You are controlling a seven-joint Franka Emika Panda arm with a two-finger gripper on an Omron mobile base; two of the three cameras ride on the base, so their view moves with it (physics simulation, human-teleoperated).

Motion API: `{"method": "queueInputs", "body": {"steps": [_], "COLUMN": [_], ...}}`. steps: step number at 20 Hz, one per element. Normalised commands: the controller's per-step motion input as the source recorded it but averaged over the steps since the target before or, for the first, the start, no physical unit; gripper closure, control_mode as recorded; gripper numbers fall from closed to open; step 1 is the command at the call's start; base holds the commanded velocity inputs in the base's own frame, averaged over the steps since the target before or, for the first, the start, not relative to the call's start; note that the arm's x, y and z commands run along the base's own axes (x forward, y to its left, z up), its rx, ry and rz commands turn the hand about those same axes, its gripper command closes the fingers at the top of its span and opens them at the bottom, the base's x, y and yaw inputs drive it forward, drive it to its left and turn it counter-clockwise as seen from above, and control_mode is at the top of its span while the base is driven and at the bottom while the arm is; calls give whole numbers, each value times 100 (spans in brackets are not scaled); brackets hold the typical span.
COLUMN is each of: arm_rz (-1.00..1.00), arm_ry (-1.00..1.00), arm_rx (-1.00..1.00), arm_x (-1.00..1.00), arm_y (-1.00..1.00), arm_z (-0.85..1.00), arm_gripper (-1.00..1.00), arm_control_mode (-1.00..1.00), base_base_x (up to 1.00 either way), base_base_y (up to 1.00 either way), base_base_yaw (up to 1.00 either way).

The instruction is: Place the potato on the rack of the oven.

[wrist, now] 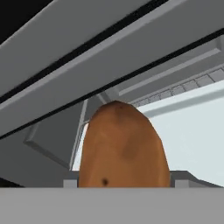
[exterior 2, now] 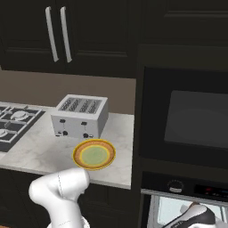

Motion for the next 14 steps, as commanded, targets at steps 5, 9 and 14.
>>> {"method": "queueInputs", "body": {"steps": [5,9,14], "arm_rz": [-2,-2,-1], "arm_ry": [0,0,-1], "arm_rx": [0,0,-1], "arm_x": [21,14,18], "arm_y": [-20,-28,-10], "arm_z": [-39,-38,-33], "arm_gripper": [100,100,100], "arm_control_mode": [-100,-100,-100], "base_base_x": [0,0,0], "base_base_y": [0,0,0], "base_base_yaw": [0,0,0]}}
